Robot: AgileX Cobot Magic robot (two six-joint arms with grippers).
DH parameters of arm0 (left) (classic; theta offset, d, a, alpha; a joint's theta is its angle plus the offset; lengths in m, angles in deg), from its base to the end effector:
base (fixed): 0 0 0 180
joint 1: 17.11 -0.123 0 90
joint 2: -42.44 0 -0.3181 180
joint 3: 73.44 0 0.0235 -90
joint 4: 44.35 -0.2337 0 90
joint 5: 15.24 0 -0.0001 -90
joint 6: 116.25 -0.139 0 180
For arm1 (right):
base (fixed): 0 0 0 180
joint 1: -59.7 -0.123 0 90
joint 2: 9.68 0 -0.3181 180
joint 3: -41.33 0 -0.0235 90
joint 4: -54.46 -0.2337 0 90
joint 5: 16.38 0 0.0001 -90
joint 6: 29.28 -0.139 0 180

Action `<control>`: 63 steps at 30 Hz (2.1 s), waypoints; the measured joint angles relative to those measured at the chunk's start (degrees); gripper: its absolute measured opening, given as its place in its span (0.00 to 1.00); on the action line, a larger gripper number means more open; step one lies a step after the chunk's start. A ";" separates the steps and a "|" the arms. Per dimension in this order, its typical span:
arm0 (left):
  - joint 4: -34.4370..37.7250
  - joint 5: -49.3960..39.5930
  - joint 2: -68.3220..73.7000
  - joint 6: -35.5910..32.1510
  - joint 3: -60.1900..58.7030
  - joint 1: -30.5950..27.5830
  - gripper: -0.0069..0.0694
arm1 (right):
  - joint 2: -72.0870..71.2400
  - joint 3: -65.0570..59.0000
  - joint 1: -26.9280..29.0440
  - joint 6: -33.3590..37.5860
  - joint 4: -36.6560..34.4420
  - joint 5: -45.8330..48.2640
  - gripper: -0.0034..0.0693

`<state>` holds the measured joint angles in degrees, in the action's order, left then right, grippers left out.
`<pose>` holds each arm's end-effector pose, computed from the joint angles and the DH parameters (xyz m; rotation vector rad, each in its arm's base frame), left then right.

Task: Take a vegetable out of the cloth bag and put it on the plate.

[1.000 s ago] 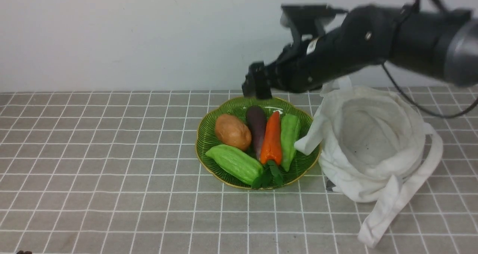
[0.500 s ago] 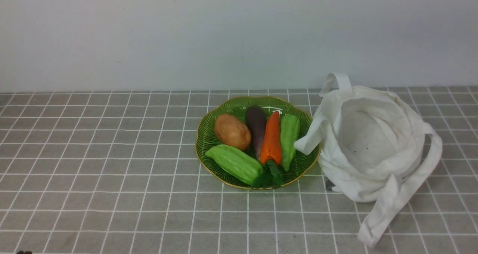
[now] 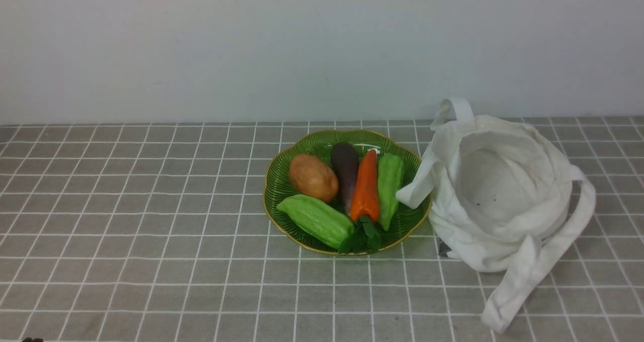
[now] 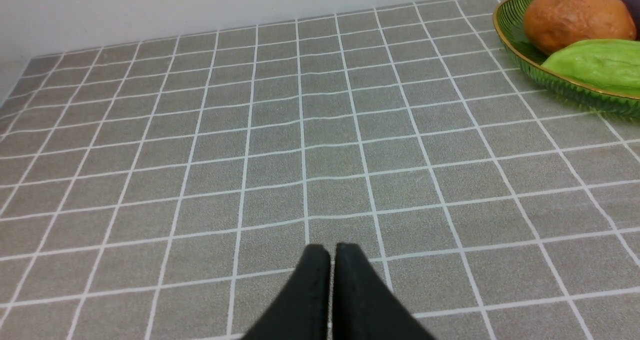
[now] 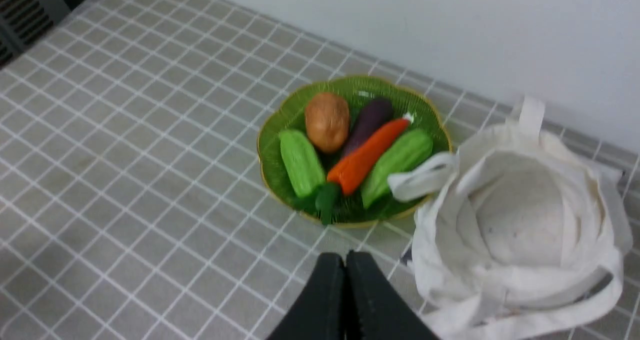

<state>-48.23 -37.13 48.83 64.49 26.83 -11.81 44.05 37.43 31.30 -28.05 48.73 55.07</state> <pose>0.0477 -0.0009 0.1547 0.1168 1.8806 -0.0054 0.0853 0.0611 0.4373 -0.5964 2.1957 0.3761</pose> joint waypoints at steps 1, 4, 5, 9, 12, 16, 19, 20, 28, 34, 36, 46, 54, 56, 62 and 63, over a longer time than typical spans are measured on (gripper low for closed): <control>0.00 0.00 0.00 0.00 0.00 0.00 0.08 | -2.89 -3.77 0.00 0.00 0.00 -2.08 0.03; 0.00 0.00 0.00 0.00 0.00 0.00 0.08 | -10.85 -14.12 0.00 0.00 0.00 -10.63 0.03; 0.00 0.00 0.00 0.00 0.00 0.00 0.08 | -13.49 -17.71 0.00 0.00 0.00 -14.18 0.03; 0.00 0.00 0.00 0.00 0.00 0.00 0.08 | -21.64 -30.63 0.00 0.00 0.00 -28.35 0.03; 0.00 0.00 0.00 0.00 0.00 0.00 0.08 | -25.07 -39.97 0.00 0.19 0.06 -39.01 0.03; 0.00 0.00 0.00 0.00 0.00 0.00 0.08 | -25.71 -49.23 0.00 0.60 0.06 -52.57 0.03; 0.00 0.00 0.00 0.00 0.00 0.00 0.08 | -25.71 -52.52 0.00 0.66 0.06 -59.51 0.03; 0.00 0.00 0.00 0.00 0.00 0.00 0.08 | -25.71 -53.56 0.00 0.66 0.06 -61.98 0.03; 0.00 0.00 0.00 0.00 0.00 0.00 0.08 | -25.71 -54.54 0.00 0.66 0.06 -64.03 0.03; 0.00 0.00 0.00 0.00 0.00 0.00 0.08 | -25.71 -54.54 0.00 0.66 0.06 -61.67 0.03; 0.00 0.00 0.00 0.00 0.00 0.00 0.08 | -25.71 -54.54 0.00 0.66 0.06 -61.38 0.03; 0.00 0.00 0.00 0.00 0.00 0.00 0.08 | -27.96 -56.39 0.06 2.00 2.47 -60.46 0.03; 0.00 0.00 0.00 0.00 0.00 0.00 0.08 | -41.99 -70.44 12.00 2.55 5.73 -58.65 0.03; 0.00 0.00 0.00 0.00 0.00 0.00 0.08 | -44.93 -73.40 15.78 2.55 5.73 -57.63 0.03; 0.00 0.00 0.00 0.00 0.00 0.00 0.08 | -47.34 -75.77 21.17 2.55 5.73 -53.99 0.03; 0.00 0.00 0.00 0.00 0.00 0.00 0.08 | -47.38 -75.77 21.44 2.55 5.73 -52.65 0.03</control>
<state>-48.23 -37.13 48.83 64.49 26.83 -11.81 -3.33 -38.34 52.74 -25.50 54.46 2.42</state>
